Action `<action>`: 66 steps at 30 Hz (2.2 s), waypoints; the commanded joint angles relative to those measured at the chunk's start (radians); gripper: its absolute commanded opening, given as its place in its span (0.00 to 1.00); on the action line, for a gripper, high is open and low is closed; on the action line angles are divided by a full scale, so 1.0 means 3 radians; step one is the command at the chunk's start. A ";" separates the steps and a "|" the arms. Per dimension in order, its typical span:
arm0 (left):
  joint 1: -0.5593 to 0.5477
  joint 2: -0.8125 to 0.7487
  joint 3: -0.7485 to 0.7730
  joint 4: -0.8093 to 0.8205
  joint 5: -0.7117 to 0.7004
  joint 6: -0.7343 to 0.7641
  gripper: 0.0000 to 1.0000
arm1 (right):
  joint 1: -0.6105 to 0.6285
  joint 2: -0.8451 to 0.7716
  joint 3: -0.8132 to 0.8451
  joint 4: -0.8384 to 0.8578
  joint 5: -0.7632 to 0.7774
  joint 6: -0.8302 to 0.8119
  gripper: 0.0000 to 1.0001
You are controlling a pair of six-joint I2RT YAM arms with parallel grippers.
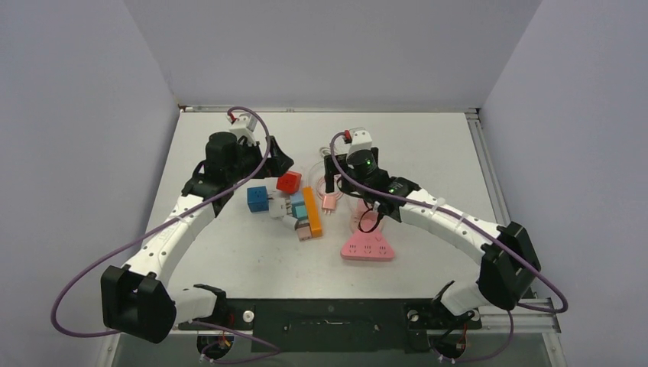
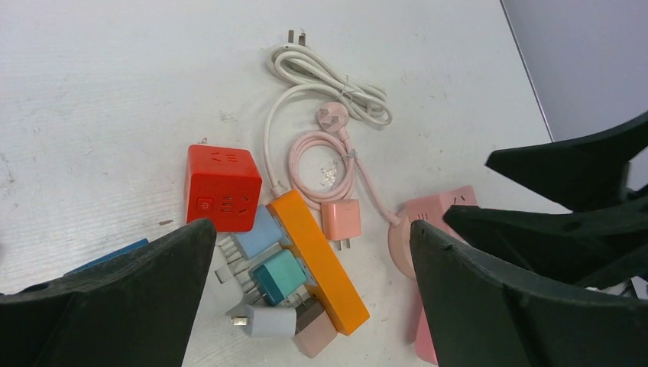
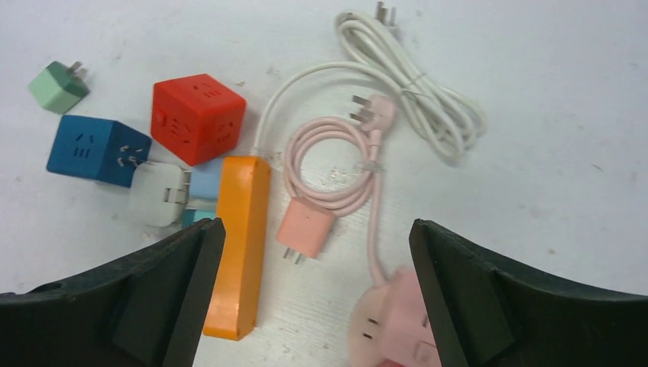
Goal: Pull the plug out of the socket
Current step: Place the plug at the center of the board, then remove the plug from the socket.
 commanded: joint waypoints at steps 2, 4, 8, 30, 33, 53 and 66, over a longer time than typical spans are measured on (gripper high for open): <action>-0.0009 0.0039 -0.0036 0.0169 0.0153 -0.0078 0.96 | 0.0009 -0.0335 -0.0082 -0.0804 0.0831 0.0146 0.91; -0.0015 0.0048 -0.0037 0.0181 0.0207 -0.0102 0.96 | -0.0007 -0.0347 -0.0106 -0.1060 0.0920 0.0250 0.90; -0.0038 0.0024 -0.0042 0.0194 0.0235 -0.0122 0.96 | -0.0030 -0.0330 -0.0214 -0.1282 0.0885 0.0405 0.90; -0.0143 -0.0017 -0.0019 0.0153 0.0252 -0.0080 0.96 | -0.0121 0.0385 -0.0166 -0.1160 0.0857 0.0587 0.87; -0.0146 0.0003 -0.0011 0.0148 0.0247 -0.0081 0.96 | -0.0139 0.0376 -0.0182 -0.1085 0.0803 0.0613 0.68; -0.0323 0.0733 -0.0133 0.0503 0.0887 -0.0386 0.96 | -0.0154 -0.0578 -0.1032 0.1230 0.0160 0.0104 0.05; -0.0649 0.1425 -0.0131 0.1008 0.1364 -0.0495 0.99 | -0.0195 -0.1002 -0.1903 0.2586 -0.0273 0.0029 0.05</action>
